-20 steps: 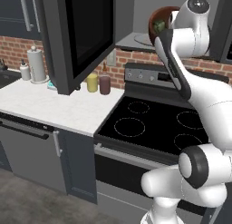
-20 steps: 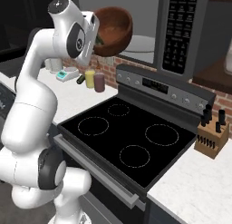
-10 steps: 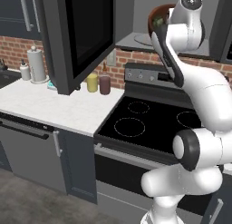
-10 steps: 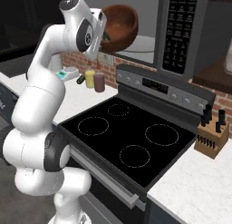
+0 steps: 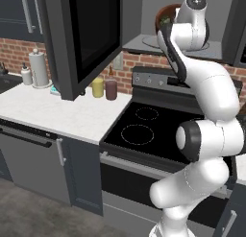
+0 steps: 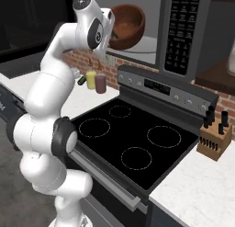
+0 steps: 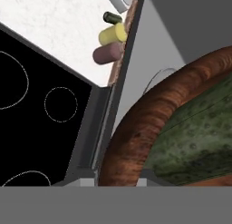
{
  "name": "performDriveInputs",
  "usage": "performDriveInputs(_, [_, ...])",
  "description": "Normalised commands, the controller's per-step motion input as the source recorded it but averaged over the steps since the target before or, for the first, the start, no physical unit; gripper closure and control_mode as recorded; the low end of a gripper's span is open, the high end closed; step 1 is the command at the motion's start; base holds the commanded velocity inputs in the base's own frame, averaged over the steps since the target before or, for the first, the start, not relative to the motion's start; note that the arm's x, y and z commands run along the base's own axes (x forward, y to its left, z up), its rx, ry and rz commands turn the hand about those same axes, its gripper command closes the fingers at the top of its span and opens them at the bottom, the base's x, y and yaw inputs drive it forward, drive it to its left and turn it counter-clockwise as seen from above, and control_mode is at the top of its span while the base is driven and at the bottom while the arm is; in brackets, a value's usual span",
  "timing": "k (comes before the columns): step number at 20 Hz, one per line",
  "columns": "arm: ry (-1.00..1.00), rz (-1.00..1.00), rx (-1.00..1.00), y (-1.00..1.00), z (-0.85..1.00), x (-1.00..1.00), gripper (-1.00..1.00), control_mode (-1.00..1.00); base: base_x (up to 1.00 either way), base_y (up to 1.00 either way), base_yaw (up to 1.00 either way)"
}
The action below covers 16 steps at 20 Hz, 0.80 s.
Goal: Pick the cucumber from the sink and place it in the bowl. Then pick the bowl and place it in the microwave. Then close the microwave door and press the start button.
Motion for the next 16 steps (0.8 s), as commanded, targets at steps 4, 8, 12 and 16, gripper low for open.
performDriveInputs(4, [0.00, 0.00, 0.00, -0.19, 0.00, 0.51, 1.00, -1.00, 0.00, 0.00, 0.00])
performDriveInputs(8, [0.00, 0.00, 0.00, -0.21, 0.00, 0.47, 1.00, -1.00, 0.00, 0.00, 0.00])
performDriveInputs(12, [0.00, 0.00, 0.00, -0.20, 0.00, 0.45, 1.00, -1.00, 0.00, 0.00, 0.00])
performDriveInputs(16, [0.00, 0.00, 0.00, -0.10, -0.12, 0.32, 1.00, -1.00, 0.00, 0.00, 0.00])
